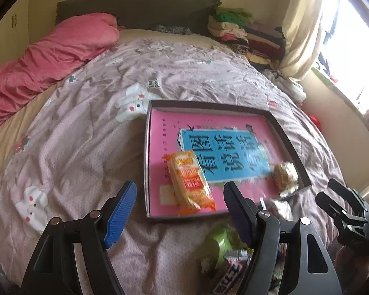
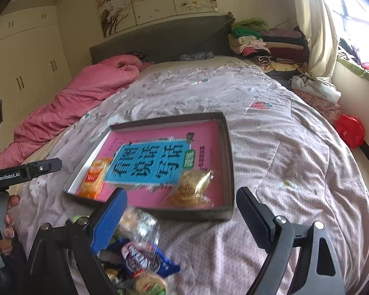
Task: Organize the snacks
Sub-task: 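Move the left gripper back to the pile and close on the Snickers bar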
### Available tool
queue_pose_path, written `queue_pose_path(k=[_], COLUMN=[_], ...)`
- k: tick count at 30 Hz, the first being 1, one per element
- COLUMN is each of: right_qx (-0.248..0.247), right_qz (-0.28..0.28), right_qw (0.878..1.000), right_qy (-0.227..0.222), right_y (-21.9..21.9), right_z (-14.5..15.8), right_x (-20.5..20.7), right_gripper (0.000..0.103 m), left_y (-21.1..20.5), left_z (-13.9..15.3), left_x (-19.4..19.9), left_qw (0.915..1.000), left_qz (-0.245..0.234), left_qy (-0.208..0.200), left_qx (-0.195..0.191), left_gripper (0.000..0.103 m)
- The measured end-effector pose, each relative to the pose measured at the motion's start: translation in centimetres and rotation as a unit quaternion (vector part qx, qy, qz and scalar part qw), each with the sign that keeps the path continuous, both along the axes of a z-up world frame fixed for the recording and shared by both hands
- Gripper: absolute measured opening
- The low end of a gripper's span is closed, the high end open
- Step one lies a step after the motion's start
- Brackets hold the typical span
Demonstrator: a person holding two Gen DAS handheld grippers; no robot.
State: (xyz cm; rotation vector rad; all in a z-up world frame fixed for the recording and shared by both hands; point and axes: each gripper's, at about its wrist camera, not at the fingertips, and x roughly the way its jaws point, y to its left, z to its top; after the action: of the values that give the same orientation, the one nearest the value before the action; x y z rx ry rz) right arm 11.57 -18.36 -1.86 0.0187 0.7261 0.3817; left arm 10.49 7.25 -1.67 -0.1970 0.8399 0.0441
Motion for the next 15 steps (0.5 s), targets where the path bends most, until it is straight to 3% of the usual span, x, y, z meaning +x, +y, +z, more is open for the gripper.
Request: queue_pose_path(k=[15], right_qx=[-0.016], right_qz=[0.026], right_qw=[0.999], right_qy=[0.016], right_y=[-0.2], right_z=[-0.6], right_x=[-3.4], right_gripper=[0.09], left_y=[-1.9], left_z=[-1.9], left_x=[-4.0], left_qw=[0.9989], left_qz=[-0.027], left_qy=[0.036], left_qx=[0.016], left_gripper=[0.075])
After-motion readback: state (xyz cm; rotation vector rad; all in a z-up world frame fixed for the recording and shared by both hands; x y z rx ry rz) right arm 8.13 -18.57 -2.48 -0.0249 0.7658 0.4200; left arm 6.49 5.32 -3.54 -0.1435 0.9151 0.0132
